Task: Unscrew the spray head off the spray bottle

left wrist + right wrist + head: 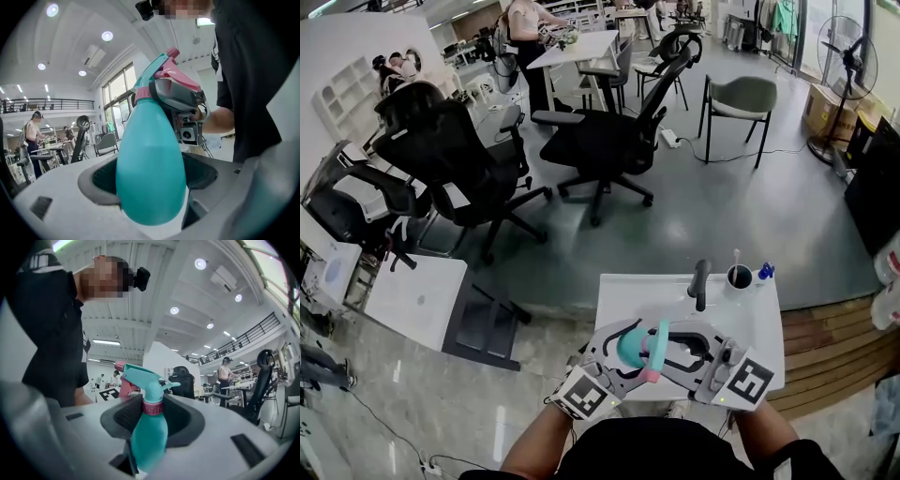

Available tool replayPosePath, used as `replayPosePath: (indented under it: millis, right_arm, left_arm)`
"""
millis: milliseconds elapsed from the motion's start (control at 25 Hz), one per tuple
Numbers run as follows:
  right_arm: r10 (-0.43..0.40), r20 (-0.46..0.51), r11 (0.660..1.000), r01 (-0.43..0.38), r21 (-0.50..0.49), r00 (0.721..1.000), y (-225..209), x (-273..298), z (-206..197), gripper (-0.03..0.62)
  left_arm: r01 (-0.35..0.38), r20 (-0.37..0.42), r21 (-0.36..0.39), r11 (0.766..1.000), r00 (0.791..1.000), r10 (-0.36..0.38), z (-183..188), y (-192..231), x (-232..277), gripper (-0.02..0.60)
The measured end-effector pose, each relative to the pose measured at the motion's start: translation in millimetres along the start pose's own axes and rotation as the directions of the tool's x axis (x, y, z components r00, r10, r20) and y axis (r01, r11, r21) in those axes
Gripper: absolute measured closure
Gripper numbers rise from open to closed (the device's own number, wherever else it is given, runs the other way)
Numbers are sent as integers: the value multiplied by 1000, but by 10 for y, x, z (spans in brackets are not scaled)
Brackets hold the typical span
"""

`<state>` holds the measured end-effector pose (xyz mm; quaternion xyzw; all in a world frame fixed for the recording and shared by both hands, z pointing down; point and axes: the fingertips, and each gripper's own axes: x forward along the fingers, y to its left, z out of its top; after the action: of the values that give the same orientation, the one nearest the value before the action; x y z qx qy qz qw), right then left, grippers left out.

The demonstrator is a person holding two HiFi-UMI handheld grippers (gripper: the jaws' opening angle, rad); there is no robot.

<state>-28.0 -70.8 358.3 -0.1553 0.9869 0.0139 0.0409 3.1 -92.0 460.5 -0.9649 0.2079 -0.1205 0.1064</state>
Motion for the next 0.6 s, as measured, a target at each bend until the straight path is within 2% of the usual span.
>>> replayPosePath:
  millis: [200, 360, 440, 600]
  right_arm:
    - [46, -8, 999, -46, -18, 999, 57, -28, -36, 453]
    - [163, -46, 986, -164, -41, 986, 175, -80, -73, 454]
    - [238, -87, 968, -243, -57, 967, 261, -115, -104, 454]
    - [359, -132, 928, -369, -60, 924, 416, -170, -118, 454]
  left_arm:
    - [34, -19, 22, 999, 999, -34, -106, -58, -9, 175]
    - [158, 9, 8, 987, 987, -158, -27, -211, -41, 175]
    - [242, 33, -9, 970, 970, -242, 57, -318, -71, 175]
    - [396, 77, -7, 918, 916, -394, 161, -520, -142, 175]
